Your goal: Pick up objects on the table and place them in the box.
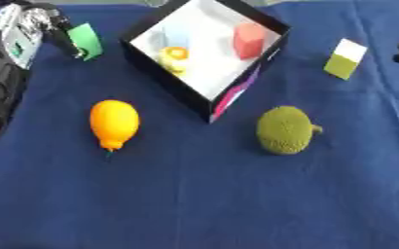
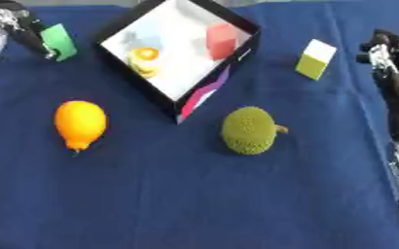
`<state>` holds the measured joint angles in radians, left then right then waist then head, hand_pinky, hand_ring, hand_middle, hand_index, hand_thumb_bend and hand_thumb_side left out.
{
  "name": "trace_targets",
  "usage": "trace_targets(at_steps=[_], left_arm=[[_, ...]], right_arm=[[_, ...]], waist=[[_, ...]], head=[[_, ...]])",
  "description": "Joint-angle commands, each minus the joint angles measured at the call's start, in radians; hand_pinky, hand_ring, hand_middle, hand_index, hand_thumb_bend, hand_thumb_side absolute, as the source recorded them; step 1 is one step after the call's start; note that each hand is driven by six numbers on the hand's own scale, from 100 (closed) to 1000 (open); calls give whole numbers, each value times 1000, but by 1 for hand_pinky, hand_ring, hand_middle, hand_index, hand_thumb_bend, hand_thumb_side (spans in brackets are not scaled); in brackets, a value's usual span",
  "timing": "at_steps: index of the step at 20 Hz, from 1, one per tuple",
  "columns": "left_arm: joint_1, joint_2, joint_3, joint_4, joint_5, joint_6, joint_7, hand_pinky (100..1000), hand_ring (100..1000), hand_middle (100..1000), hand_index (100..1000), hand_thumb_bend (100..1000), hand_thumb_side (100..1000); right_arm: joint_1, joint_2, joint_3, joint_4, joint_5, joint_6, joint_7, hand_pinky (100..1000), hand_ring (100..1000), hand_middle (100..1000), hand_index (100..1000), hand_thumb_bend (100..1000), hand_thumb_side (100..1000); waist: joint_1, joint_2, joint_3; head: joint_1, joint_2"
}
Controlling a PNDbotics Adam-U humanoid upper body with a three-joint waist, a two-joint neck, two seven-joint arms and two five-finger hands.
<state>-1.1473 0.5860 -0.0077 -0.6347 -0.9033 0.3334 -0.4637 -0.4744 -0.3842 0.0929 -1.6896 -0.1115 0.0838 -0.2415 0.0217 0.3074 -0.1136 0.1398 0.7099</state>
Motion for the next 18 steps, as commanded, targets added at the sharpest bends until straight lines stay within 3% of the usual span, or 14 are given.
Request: trace_targets(at_steps=[1,7,13,18], left_arm=[[-45,27,-2,-41,17,-6,15,826,812,686,561,237,100],[-128,17,-74,-179,46,-90,-24,820,805,678,551,222,100],[-160,-52,-170,-313,83,-173,-85,809,803,684,554,267,100],[-174,-129,-212,-330,61,-204,-65,809,804,688,550,304,100]], right_arm=[[-9,-18,-5,-16,-3,0,1,982,762,716,860,100,704],[-3,-23,-5,-15,-2,-1,2,982,762,716,860,100,705],[-7,-19,-2,-17,-4,-2,7,981,763,717,860,100,706],[-11,-15,4,-17,-5,-1,13,982,763,717,860,100,706]], waist=[[-15,-9,3],[-12,-18,8],[-9,-23,1],[-8,-28,-5]], head=[[1,0],[10,8],[22,6],[34,6]])
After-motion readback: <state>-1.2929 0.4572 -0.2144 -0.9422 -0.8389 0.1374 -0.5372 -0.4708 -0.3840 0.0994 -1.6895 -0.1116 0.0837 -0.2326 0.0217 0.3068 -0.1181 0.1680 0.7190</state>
